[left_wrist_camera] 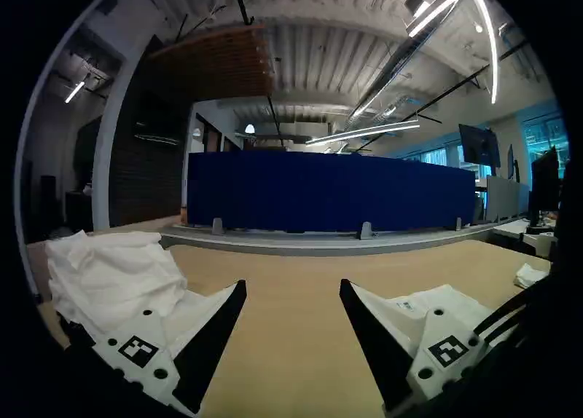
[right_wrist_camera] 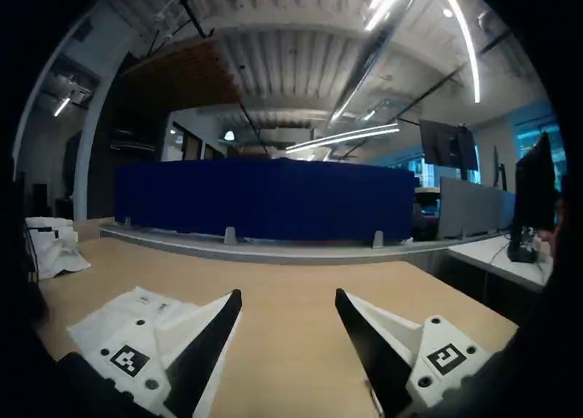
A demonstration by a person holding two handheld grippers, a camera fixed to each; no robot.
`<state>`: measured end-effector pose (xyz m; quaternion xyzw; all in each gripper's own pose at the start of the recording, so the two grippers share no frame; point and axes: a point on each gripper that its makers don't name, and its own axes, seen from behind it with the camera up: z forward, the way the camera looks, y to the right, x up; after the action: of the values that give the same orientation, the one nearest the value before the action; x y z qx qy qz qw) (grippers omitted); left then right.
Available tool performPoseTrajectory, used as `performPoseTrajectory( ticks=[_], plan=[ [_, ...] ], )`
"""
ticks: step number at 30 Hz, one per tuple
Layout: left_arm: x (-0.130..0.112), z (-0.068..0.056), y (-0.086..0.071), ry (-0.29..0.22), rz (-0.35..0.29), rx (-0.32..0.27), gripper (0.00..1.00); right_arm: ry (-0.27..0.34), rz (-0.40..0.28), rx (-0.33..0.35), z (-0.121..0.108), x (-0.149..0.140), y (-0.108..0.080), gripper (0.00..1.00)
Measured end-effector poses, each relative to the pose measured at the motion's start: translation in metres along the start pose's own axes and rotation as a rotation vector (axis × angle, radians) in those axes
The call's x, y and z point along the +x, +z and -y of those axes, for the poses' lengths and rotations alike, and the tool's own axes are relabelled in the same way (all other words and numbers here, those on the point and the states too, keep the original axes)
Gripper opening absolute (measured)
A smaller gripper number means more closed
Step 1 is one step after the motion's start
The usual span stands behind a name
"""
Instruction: Fold towel
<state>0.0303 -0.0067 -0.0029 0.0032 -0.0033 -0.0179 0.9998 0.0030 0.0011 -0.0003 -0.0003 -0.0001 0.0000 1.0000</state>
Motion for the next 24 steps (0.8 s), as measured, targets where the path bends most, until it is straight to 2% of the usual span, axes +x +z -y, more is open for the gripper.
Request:
performPoseTrajectory(
  ticks=[4, 14, 20, 24],
  plan=[
    [0.029, -0.005, 0.0, 0.015, 0.005, -0.014, 0.95, 0.007, -0.001, -0.002, -0.004, 0.02, -0.002, 1.0],
    [0.106, -0.013, -0.004, 0.01, 0.009, -0.029, 0.95, 0.027, -0.017, -0.003, -0.003, 0.098, -0.011, 1.0],
    [0.138, -0.014, -0.007, 0.01, 0.011, -0.028, 0.95, 0.021, -0.02, -0.025, -0.011, 0.131, -0.016, 1.0],
    [0.15, -0.018, -0.009, 0.009, 0.026, -0.05, 0.95, 0.014, -0.013, -0.016, -0.011, 0.143, -0.018, 1.0]
  ],
)
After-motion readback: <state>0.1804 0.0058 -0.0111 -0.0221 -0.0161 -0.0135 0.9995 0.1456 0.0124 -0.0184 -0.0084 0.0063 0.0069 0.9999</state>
